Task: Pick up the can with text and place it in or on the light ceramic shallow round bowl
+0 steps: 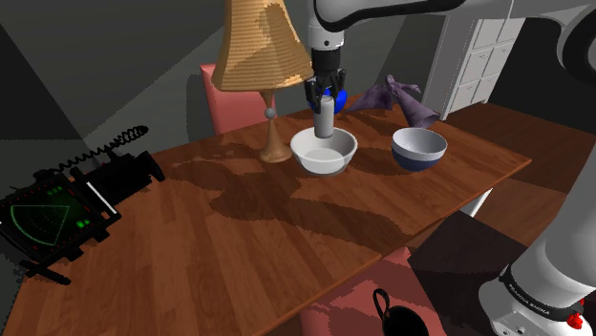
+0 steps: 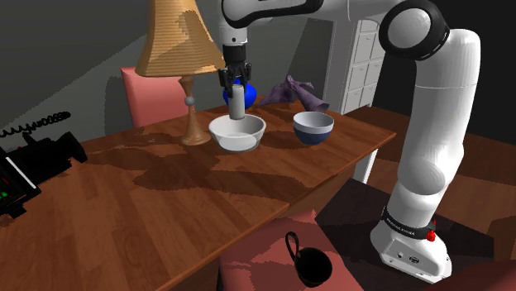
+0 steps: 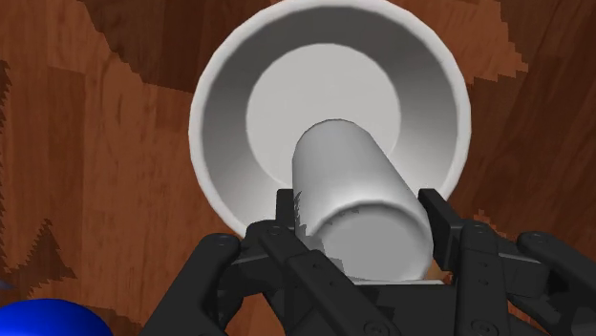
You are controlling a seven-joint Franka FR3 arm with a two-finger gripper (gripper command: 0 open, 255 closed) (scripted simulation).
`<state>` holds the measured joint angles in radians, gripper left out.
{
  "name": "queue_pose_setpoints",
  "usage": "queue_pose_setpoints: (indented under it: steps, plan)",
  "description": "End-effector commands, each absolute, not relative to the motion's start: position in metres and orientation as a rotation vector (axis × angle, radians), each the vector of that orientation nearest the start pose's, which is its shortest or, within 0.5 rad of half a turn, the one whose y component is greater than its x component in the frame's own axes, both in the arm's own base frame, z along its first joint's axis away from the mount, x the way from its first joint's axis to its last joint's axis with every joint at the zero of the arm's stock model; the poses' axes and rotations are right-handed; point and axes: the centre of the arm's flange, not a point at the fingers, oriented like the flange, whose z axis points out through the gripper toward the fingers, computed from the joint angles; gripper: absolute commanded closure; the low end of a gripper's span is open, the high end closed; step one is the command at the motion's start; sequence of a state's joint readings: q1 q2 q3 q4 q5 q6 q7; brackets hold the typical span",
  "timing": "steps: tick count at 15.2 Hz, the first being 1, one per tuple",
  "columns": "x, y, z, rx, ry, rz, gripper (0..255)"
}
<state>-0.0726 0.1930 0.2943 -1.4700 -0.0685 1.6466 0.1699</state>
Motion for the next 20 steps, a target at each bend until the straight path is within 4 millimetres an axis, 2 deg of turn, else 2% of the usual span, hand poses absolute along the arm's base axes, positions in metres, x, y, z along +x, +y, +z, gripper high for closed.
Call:
queue_pose_setpoints:
  steps: [1, 5, 13, 14, 19, 20]
  plan:
    - [0.605, 0.112, 0.558, -3.155, -0.082, 0.008, 255]
    - [0.605, 0.112, 0.538, -3.155, -0.082, 0.008, 255]
    - [0.605, 0.112, 0.538, -3.155, -0.082, 0.008, 255]
    - [0.605, 0.112, 0.538, -3.154, -0.082, 0.008, 0]
    - [0.605, 0.112, 0.538, -3.155, -0.082, 0.008, 0]
    - [0.605, 0.112, 0.551, -3.155, -0.082, 0.008, 0]
